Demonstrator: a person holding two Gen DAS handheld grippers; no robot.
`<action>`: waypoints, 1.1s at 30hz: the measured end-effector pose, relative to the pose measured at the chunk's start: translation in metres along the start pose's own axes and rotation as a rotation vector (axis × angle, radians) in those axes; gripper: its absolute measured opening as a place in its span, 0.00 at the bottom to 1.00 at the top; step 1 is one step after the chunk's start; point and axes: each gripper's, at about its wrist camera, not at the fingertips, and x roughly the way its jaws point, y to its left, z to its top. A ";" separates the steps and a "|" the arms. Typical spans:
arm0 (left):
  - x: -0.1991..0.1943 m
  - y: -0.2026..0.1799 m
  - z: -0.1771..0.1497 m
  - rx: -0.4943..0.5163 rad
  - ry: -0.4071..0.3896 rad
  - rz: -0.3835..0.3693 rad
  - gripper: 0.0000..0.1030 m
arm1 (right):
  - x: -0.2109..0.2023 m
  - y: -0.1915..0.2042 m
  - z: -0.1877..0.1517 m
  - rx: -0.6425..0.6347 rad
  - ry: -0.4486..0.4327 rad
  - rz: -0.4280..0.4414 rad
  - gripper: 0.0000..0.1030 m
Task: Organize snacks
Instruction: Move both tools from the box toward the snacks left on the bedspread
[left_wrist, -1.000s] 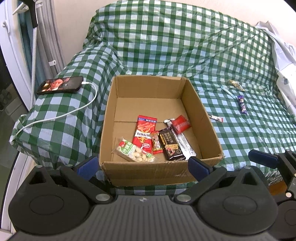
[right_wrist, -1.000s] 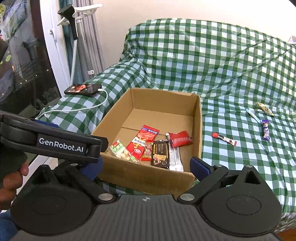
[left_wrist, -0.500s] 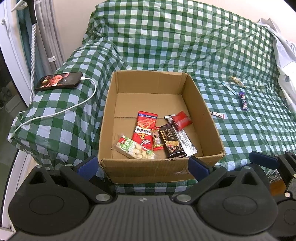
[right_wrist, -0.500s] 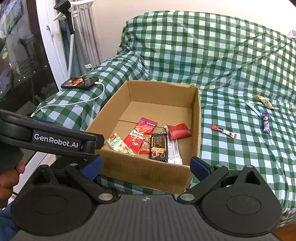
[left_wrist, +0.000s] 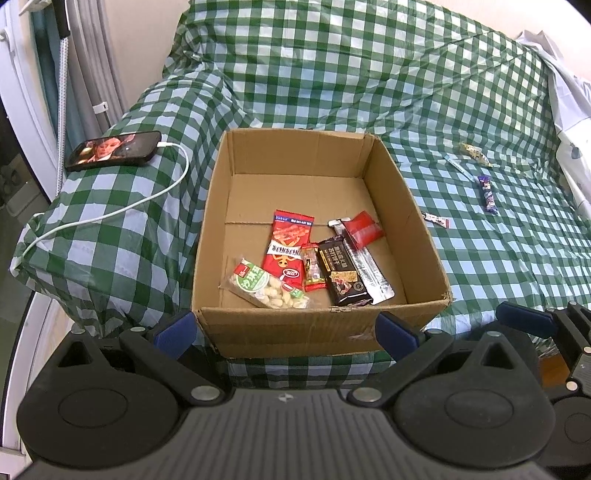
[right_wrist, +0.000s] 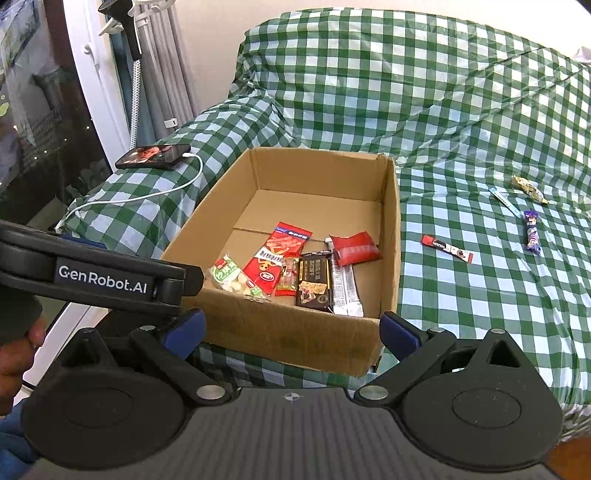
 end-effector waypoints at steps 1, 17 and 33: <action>0.000 0.000 0.000 -0.001 0.003 0.000 1.00 | 0.001 -0.001 0.000 0.001 0.003 0.000 0.97; 0.011 0.001 -0.002 -0.017 0.049 -0.007 1.00 | 0.011 -0.007 -0.003 0.028 0.058 -0.005 0.97; 0.018 0.000 0.000 -0.010 0.068 -0.007 1.00 | 0.023 -0.008 -0.004 0.036 0.088 -0.001 0.97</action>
